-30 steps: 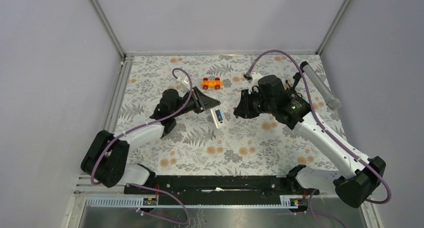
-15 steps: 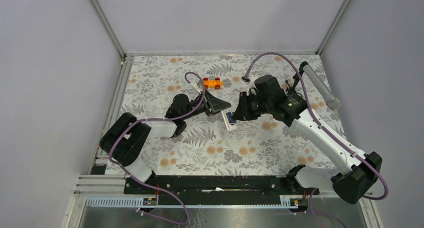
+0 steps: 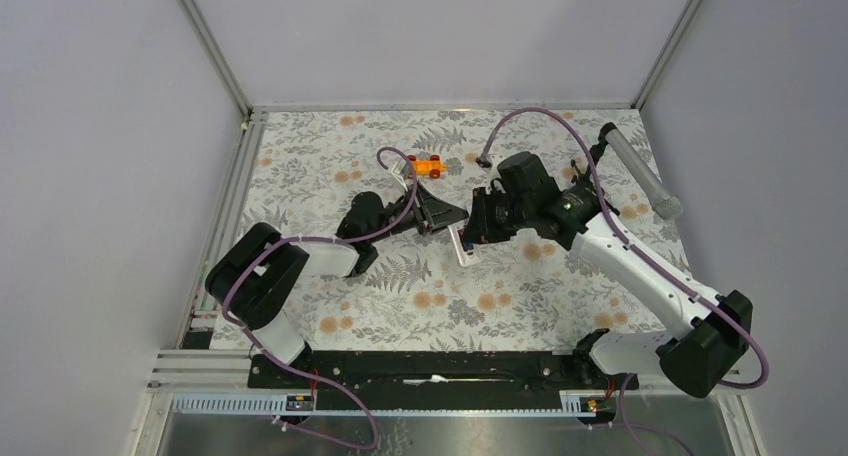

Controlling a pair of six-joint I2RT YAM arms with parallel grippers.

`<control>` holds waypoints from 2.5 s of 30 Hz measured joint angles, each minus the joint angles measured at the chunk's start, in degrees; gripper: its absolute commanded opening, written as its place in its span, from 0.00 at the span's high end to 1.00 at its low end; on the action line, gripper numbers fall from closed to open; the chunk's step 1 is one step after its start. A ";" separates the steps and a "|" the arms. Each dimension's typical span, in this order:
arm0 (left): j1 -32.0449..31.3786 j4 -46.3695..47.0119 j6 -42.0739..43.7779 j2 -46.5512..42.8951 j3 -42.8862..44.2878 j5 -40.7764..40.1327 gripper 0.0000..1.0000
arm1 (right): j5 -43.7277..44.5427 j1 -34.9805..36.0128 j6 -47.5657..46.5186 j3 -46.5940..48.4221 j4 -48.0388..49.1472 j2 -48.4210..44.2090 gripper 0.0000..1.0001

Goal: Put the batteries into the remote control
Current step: Load the battery into the remote control.

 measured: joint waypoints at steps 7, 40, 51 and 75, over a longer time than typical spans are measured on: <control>-0.13 0.15 0.35 0.00 0.00 -0.26 1.00 | 0.87 0.17 -0.09 0.87 -2.32 1.70 0.95; -0.37 -1.18 0.87 0.00 0.02 -1.09 1.00 | 4.33 1.18 -0.02 2.82 -2.56 2.47 0.58; -0.07 -0.20 -8.48 -0.11 0.02 -1.11 1.00 | 5.97 1.18 2.05 1.68 1.57 -8.26 0.26; 0.85 0.52 -30.71 -7.02 -0.59 -5.09 1.00 | 3.82 1.18 17.88 -15.67 26.97 -19.61 0.41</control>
